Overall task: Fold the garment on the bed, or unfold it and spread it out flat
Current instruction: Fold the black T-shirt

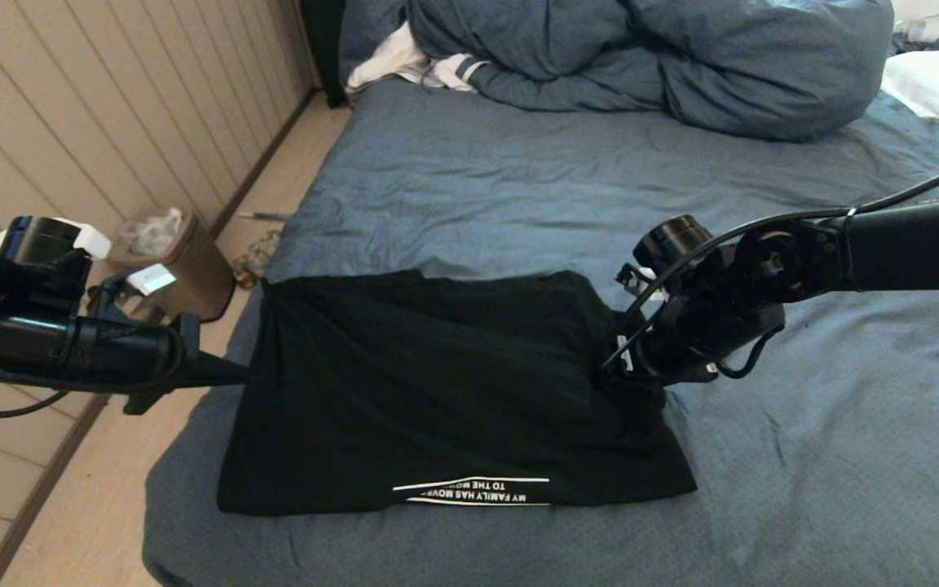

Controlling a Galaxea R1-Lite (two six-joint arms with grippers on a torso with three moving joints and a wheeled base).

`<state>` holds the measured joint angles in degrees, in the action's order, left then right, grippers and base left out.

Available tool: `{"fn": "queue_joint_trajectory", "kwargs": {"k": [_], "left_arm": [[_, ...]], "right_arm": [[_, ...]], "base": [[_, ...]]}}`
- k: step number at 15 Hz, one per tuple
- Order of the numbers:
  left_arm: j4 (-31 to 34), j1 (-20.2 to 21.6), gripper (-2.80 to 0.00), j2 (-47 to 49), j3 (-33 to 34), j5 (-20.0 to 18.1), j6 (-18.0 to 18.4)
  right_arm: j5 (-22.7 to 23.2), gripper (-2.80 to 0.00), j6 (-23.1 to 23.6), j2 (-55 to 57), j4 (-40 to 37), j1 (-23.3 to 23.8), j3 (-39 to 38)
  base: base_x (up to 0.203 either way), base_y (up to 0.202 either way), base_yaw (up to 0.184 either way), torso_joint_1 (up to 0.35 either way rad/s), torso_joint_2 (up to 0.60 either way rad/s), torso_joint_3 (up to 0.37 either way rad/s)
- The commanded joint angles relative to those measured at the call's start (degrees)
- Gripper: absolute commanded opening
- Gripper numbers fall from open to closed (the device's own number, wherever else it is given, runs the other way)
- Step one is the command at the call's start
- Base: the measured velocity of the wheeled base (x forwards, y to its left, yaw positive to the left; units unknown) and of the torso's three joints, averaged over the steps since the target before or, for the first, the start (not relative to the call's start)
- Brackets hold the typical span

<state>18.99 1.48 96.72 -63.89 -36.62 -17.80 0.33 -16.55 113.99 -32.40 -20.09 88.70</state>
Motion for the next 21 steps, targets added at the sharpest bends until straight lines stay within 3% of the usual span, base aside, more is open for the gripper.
{"fn": "queue_joint_trajectory", "kwargs": {"k": [1, 2, 3, 16, 21], "left_arm": [[0.08, -0.18, -2.80, 0.34, 0.19, -0.21, -0.13], [-0.01, -0.33, -2.80, 0.66, 0.26, -0.21, -0.13], [-0.01, -0.68, -2.80, 0.75, 0.26, -0.21, -0.13], [-1.50, -2.88, -2.80, 1.81, 2.28, 0.15, 0.22], [-1.56, -2.95, -2.80, 1.87, 2.37, 0.17, 0.22]], "right_arm": [[0.20, 0.00, -0.17, 2.06, 1.36, -0.16, 0.13], [0.14, 0.00, -0.39, 2.35, 4.07, -0.38, -0.22], [0.20, -2.80, -0.67, 2.56, 5.24, -0.56, -0.54], [2.35, -2.80, -0.76, -2.64, 5.46, -0.27, -0.43], [2.12, -2.80, 0.10, -7.26, 5.13, 3.32, -0.54]], "base": [[0.000, 0.000, 0.000, 0.000, 0.00, 0.000], [0.000, 0.000, 0.000, 0.000, 0.00, 0.000], [0.000, 0.000, 0.000, 0.000, 0.00, 0.000], [0.000, 0.000, 0.000, 0.000, 0.00, 0.000], [0.000, 0.000, 0.000, 0.000, 0.00, 0.000]]}}
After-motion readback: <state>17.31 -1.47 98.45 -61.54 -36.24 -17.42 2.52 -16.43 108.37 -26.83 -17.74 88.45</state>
